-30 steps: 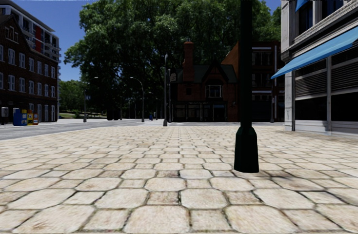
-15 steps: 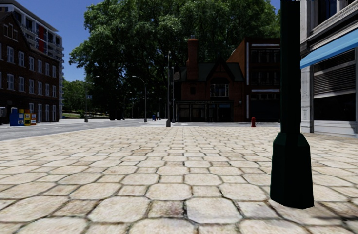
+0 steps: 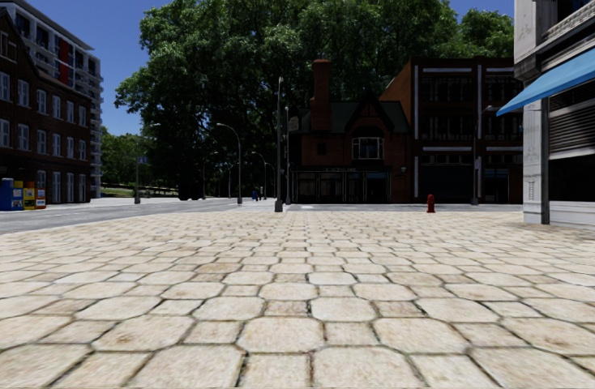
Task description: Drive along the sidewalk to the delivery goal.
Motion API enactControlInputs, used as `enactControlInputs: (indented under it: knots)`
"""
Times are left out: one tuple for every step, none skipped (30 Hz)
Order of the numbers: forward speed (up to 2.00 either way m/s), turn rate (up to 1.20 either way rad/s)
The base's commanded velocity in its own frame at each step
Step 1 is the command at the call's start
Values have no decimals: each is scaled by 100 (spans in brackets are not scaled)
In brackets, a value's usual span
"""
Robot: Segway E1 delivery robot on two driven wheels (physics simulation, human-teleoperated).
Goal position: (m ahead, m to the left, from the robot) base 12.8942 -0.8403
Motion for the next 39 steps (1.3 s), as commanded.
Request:
enactControlInputs:
  knots:
    - [200,0]
    - [200,0]
    - [200,0]
    - [200,0]
    - [200,0]
    - [200,0]
    - [200,0]
    - [200,0]
    - [200,0]
    - [200,0]
    - [200,0]
    - [200,0]
    - [200,0]
    - [200,0]
    - [200,0]
    - [200,0]
    - [200,-9]
    - [200,-14]
    - [200,-19]
    - [200,-19]
    - [200,-25]
    - [200,-31]
    - [200,-35]
    - [200,-35]
    - [200,-36]
    - [200,-36]
    - [200,-25]
    - [200,0]
    - [200,0]
    - [200,0]
    - [200,0]
    - [200,0]
    - [200,0]
    - [200,0]
    - [200,0]
    - [200,0]
    - [200,0]
    - [200,0]
    - [200,0]
